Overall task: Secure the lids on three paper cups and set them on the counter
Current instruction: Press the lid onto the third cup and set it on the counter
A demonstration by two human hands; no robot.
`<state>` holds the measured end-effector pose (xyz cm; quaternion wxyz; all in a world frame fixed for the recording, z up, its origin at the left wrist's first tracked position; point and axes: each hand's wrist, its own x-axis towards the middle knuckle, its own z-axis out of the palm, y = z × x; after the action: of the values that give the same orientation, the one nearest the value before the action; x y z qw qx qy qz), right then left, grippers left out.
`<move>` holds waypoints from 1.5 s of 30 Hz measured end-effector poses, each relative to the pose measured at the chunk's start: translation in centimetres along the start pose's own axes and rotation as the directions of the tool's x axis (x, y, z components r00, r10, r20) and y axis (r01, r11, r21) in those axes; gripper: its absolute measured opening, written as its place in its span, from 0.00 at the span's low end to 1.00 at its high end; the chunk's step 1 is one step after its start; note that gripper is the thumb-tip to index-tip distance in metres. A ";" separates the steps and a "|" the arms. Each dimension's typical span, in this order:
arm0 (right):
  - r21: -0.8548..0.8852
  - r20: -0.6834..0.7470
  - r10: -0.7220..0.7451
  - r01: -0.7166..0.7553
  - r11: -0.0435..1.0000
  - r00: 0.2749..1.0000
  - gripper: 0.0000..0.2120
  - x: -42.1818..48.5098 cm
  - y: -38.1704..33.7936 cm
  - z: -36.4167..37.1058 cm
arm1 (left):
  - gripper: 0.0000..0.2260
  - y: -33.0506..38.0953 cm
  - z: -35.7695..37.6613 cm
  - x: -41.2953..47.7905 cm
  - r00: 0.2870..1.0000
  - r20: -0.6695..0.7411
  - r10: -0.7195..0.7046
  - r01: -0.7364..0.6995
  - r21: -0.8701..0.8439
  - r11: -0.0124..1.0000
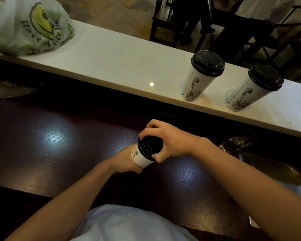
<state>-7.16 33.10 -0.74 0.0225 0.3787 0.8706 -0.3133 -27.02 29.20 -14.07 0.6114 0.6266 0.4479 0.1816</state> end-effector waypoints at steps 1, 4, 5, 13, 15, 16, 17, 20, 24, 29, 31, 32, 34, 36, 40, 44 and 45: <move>-0.017 0.009 -0.009 0.009 1.000 1.000 0.32 -0.1 0.0 -0.1 | 0.23 0.1 0.0 0.0 1.000 0.010 0.003 -0.003 0.002 1.000; -0.069 0.036 -0.039 0.042 0.997 0.999 0.32 -0.4 -0.3 -0.4 | 0.22 0.7 0.2 -0.1 0.999 0.031 0.013 -0.013 -0.002 1.000; -0.089 0.046 -0.051 0.055 0.994 0.998 0.32 -0.5 -0.5 -0.6 | 0.22 0.8 0.2 -0.1 0.999 0.038 0.016 -0.016 -0.006 1.000; -0.217 0.079 -0.113 0.128 0.968 0.990 0.32 -1.2 -1.2 -1.9 | 0.24 1.1 0.4 0.3 0.999 0.038 0.033 -0.032 -0.031 0.999; -0.232 0.036 -0.090 0.096 0.968 0.995 0.34 -0.9 -0.3 -1.0 | 0.26 0.7 0.5 0.8 0.998 -0.051 0.030 -0.032 -0.057 0.998; -0.169 -0.002 -0.047 0.046 0.985 0.999 0.38 -0.7 0.1 -0.3 | 0.28 0.4 0.5 0.8 0.994 -0.104 0.021 -0.030 -0.083 0.996; -0.042 -0.058 0.014 -0.016 0.999 0.998 0.41 -0.5 0.6 0.5 | 0.31 -0.1 0.5 0.9 0.988 -0.155 0.020 -0.038 -0.115 0.993; 0.443 -0.205 0.267 -0.154 0.883 0.942 0.49 -0.3 1.4 3.2 | 0.38 -1.0 0.9 0.7 0.967 -0.252 0.038 -0.079 -0.154 0.985; 0.819 -0.182 0.488 -0.143 0.555 0.854 0.47 -0.3 1.3 7.5 | 0.37 -0.7 1.4 0.2 0.966 -0.254 0.038 -0.085 -0.177 0.981; 0.959 -0.117 0.621 -0.075 0.274 0.775 0.45 -0.5 1.7 10.0 | 0.38 0.1 0.4 -1.3 0.977 -0.204 -0.063 -0.035 -0.445 0.895; 0.969 -0.103 0.633 -0.067 0.239 0.768 0.41 -0.8 1.7 10.3 | 0.26 1.5 0.6 -1.7 0.978 -0.198 -0.069 -0.046 -0.525 0.850; 0.979 -0.088 0.627 -0.047 0.196 0.774 0.40 -1.1 1.5 10.4 | 0.19 2.1 0.9 -1.6 0.975 -0.208 -0.079 -0.051 -0.556 0.830; 0.998 -0.047 0.622 0.016 0.055 0.782 0.33 -1.2 1.3 10.6 | 0.18 2.4 1.5 -1.3 0.960 -0.242 -0.139 -0.036 -0.600 0.799; 0.995 -0.014 0.632 0.074 -0.069 0.774 0.21 -0.9 1.1 10.7 | 0.17 1.9 2.1 -0.6 0.937 -0.270 -0.220 -0.002 -0.637 0.771; 0.989 0.052 0.716 0.062 -0.132 0.696 0.16 -0.4 1.1 11.2 | 0.18 0.8 3.0 0.1 0.889 -0.302 -0.345 0.061 -0.669 0.741; 0.992 0.074 0.749 0.029 -0.124 0.658 0.14 -0.3 1.0 11.8 | 0.24 0.1 3.5 0.2 0.852 -0.359 -0.382 0.083 -0.628 0.774; 0.993 0.077 0.755 0.021 -0.119 0.651 0.13 -0.2 1.0 12.0 | 0.27 -0.1 3.6 0.2 0.840 -0.373 -0.394 0.091 -0.619 0.780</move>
<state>-8.75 26.71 -10.83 -0.3964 0.5982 0.1986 -0.6675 -24.16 27.14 -14.90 0.6591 0.2792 0.5884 0.3760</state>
